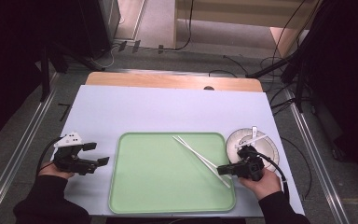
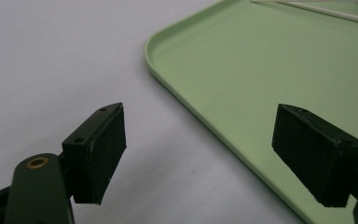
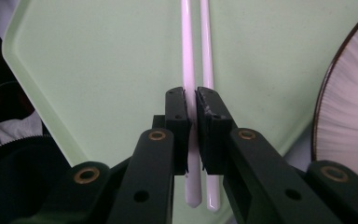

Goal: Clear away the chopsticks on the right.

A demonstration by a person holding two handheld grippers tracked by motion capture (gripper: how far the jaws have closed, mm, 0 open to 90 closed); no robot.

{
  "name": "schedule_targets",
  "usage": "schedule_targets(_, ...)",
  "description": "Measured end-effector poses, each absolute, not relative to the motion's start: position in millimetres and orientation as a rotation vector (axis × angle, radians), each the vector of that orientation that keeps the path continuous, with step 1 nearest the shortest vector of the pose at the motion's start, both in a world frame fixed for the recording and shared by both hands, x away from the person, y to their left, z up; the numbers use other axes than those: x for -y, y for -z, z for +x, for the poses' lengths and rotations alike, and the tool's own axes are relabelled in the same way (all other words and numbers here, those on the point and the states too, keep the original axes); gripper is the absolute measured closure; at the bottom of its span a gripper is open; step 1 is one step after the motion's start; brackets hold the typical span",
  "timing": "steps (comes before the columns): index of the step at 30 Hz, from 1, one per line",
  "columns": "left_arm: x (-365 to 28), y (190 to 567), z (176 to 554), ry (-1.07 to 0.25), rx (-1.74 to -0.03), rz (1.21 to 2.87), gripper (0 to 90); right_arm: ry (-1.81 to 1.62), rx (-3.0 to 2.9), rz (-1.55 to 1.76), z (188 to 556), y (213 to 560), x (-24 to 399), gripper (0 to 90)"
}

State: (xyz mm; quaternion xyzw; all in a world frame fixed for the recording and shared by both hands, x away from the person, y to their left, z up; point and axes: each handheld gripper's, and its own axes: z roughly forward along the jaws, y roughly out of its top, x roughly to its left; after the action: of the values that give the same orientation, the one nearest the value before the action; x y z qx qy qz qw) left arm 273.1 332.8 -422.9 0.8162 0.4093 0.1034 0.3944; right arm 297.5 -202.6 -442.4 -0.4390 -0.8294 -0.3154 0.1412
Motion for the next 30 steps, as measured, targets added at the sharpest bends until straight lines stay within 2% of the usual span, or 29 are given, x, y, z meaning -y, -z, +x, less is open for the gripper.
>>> schedule_targets(30,-332.5,421.8,272.6,-0.262,-1.019,2.063,17.5,0.773,2.454,-1.199,296.7,462.1,183.0,81.5)
